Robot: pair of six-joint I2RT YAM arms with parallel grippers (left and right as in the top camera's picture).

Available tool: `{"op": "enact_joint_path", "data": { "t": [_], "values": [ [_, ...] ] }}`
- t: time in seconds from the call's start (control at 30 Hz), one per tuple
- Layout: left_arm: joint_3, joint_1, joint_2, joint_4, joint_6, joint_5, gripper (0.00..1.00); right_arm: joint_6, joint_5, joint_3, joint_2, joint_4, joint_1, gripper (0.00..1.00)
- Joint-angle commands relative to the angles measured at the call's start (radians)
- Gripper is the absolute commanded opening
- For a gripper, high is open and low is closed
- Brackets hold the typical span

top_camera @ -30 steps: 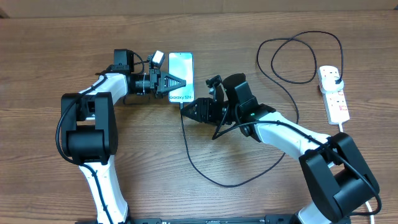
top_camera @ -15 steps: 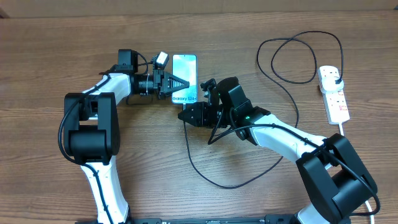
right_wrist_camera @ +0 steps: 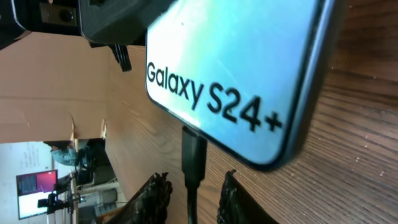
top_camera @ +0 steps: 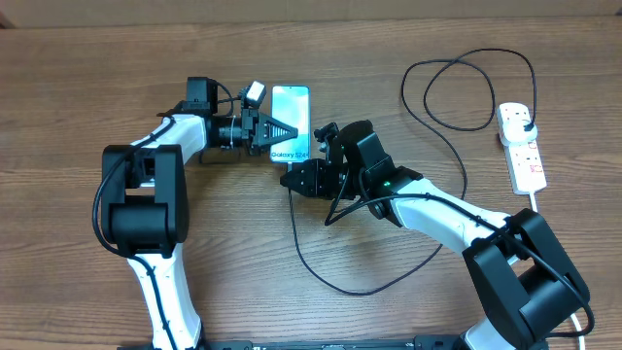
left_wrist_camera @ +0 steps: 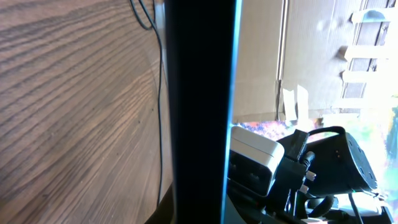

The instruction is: Plug charger to phone and switch on socket

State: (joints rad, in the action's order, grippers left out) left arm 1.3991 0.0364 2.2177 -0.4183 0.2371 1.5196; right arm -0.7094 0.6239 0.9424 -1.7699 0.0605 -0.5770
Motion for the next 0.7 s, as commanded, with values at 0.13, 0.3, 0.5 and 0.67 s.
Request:
{"op": "enact_joint_path", "data": {
  "t": [0.13, 0.3, 0.5, 0.67],
  "values": [
    [0.004, 0.011, -0.047, 0.005, 0.006, 0.061, 0.04, 0.003, -0.006, 0.006, 0.006, 0.005, -0.002, 0.22],
    [0.004, 0.011, -0.047, 0.005, 0.006, 0.061, 0.04, 0.003, -0.007, 0.006, 0.006, 0.005, -0.002, 0.14],
    [0.004, 0.011, -0.047, 0.005, 0.002, 0.061, 0.04, -0.001, -0.024, 0.006, 0.006, 0.005, -0.002, 0.04],
    [0.004, 0.012, -0.047, 0.005, 0.002, 0.061, 0.04, -0.001, -0.024, 0.006, 0.006, 0.011, -0.002, 0.04]
  ]
}}
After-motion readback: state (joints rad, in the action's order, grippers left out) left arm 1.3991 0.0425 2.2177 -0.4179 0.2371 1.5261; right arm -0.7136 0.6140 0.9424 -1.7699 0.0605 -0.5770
